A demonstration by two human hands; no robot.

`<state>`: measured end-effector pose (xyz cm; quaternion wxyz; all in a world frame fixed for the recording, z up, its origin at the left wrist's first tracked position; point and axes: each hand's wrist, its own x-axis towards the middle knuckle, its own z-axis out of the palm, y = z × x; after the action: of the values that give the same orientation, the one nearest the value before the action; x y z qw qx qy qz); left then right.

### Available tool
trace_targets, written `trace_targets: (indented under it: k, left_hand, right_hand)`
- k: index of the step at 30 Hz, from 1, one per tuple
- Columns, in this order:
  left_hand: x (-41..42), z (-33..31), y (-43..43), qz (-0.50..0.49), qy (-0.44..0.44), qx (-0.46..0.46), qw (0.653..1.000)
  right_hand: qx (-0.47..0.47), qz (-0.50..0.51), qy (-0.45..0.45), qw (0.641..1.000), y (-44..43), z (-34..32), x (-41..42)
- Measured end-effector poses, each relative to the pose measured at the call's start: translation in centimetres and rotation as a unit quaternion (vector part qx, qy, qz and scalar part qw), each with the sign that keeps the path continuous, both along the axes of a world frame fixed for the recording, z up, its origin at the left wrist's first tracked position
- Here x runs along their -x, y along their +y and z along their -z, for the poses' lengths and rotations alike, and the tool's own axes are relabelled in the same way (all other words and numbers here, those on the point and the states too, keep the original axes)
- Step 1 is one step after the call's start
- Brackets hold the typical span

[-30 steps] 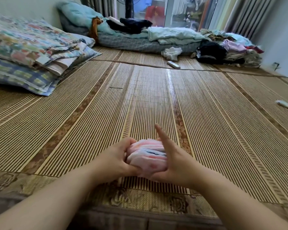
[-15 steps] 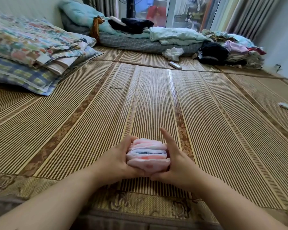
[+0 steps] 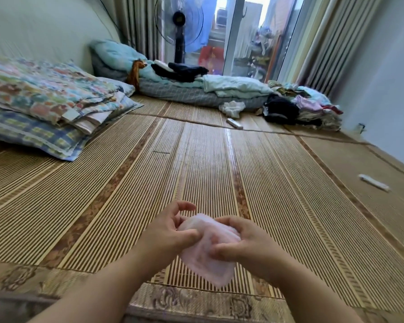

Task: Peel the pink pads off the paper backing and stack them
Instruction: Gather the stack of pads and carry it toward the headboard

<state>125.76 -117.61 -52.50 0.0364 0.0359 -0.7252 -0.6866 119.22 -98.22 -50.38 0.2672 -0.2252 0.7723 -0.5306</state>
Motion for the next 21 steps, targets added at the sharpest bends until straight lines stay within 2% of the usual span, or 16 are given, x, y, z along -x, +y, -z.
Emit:
trace_targets:
  k: [5,7,9,12,14,17,21]
  left_hand:
    - [-2.4,-3.9,1.1,0.013,-0.039,-0.113,0.993]
    - [-3.6,-5.4,1.7,0.003,-0.026,-0.099,0.995]
    - [-5.1,-6.9,2.5,-0.023,0.0,-0.034,0.999]
    - [-6.3,-7.9,3.6,-0.039,0.035,0.064,0.997]
    - [-6.4,-7.9,4.1,-0.041,0.046,0.114,0.992]
    - [-5.4,-6.7,3.8,-0.045,0.025,0.115,0.992]
    - [-2.7,-3.8,2.9,-0.057,-0.045,0.083,0.994]
  right_hand:
    - [0.132,0.116,-0.075,0.982,0.7,-2.7,-3.2]
    - [0.189,0.15,-0.094,0.966,0.8,-3.7,-4.6]
    - [0.211,0.18,-0.089,0.957,0.8,-4.7,-6.1]
    - [0.178,0.204,-0.047,0.961,0.2,-5.2,-7.5]
    - [0.133,0.217,0.012,0.967,-0.3,-5.0,-7.6]
    - [0.085,0.227,0.127,0.962,-0.8,-3.3,-6.4]
    - [0.081,0.184,0.087,0.976,-1.5,0.1,-3.1]
